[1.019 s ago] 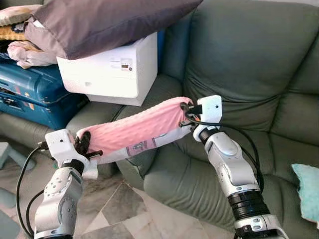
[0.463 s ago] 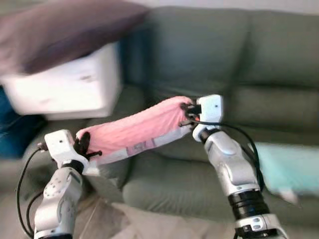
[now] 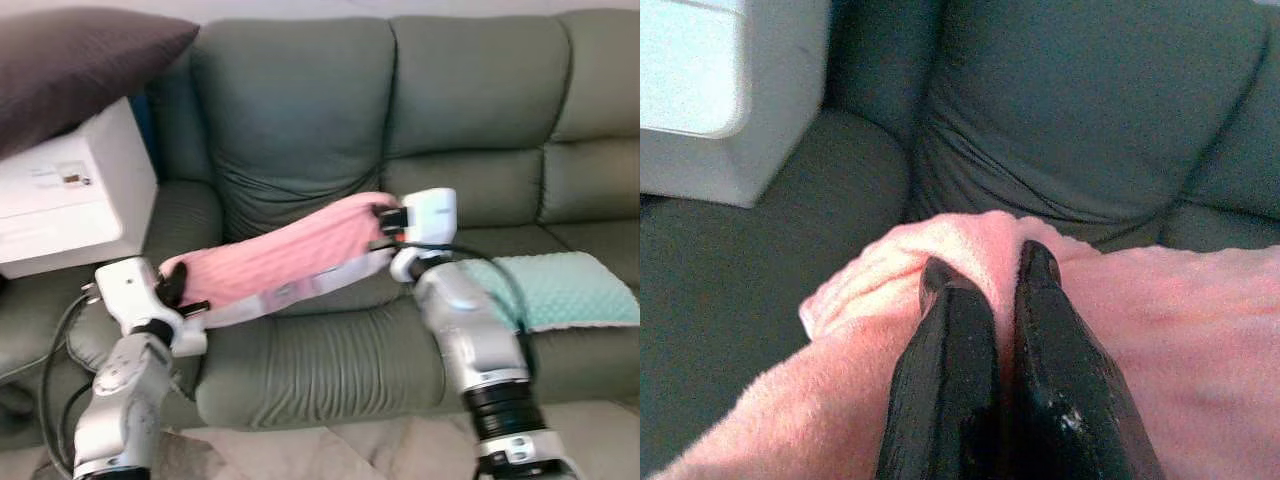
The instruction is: Move the pillow to the sofa
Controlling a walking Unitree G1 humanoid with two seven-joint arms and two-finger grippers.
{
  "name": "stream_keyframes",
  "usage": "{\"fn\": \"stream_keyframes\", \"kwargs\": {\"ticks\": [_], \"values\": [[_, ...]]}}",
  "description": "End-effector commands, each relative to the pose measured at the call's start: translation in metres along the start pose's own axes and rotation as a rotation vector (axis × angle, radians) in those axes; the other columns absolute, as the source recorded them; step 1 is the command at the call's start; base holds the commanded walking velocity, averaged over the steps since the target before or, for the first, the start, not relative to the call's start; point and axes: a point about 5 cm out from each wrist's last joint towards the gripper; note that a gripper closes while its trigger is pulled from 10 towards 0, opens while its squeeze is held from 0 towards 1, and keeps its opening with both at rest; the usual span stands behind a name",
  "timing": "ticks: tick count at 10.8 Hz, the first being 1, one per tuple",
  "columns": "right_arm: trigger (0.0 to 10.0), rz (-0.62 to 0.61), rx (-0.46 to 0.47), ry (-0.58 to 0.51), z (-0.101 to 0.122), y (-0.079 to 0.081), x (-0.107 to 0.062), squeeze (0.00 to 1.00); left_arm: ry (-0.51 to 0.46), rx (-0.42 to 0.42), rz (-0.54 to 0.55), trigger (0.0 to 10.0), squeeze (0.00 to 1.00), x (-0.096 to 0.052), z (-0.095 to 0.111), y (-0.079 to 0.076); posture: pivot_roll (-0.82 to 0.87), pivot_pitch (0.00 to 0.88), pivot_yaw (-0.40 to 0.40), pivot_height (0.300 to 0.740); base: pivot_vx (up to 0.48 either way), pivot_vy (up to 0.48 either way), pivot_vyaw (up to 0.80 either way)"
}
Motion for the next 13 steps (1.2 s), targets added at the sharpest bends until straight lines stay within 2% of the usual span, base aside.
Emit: {"fn": "stream_keyframes", "kwargs": {"ticks": [1, 5, 9, 13], "values": [[10.0, 0.005, -0.017, -0.048, 0.012, 0.001, 0.001, 0.00, -0.017, 0.014, 0.015, 10.0, 0.00, 0.000, 0.003, 0.006, -0.24, 0.000, 0.051, 0.740, 0.000, 0.000, 0.00], [10.0, -0.001, -0.012, -0.048, 0.011, 0.002, 0.001, 0.00, -0.031, 0.021, 0.003, 10.0, 0.00, 0.002, 0.006, 0.005, -0.24, 0.000, 0.057, 0.740, 0.000, 0.000, 0.00], [10.0, -0.006, -0.004, -0.037, 0.009, 0.001, 0.001, 0.00, -0.021, 0.036, 0.010, 10.0, 0.00, 0.001, 0.003, 0.007, -0.23, 0.000, 0.057, 0.740, 0.000, 0.000, -0.78], [10.0, 0.007, -0.015, -0.027, 0.004, 0.002, -0.001, 0.00, 0.019, 0.173, 0.073, 10.0, 0.00, -0.009, -0.017, 0.024, -0.22, 0.000, 0.055, 0.740, 0.000, 0.000, 0.00]]}}
Point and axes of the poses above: a point about 5 cm out from each wrist's last joint towards the gripper, its own x axis pointing out of the wrist towards the gripper, its own z axis along the axis of the wrist's last joint, y = z × x, and after that the axes turned 12 degrees about x, right-handed
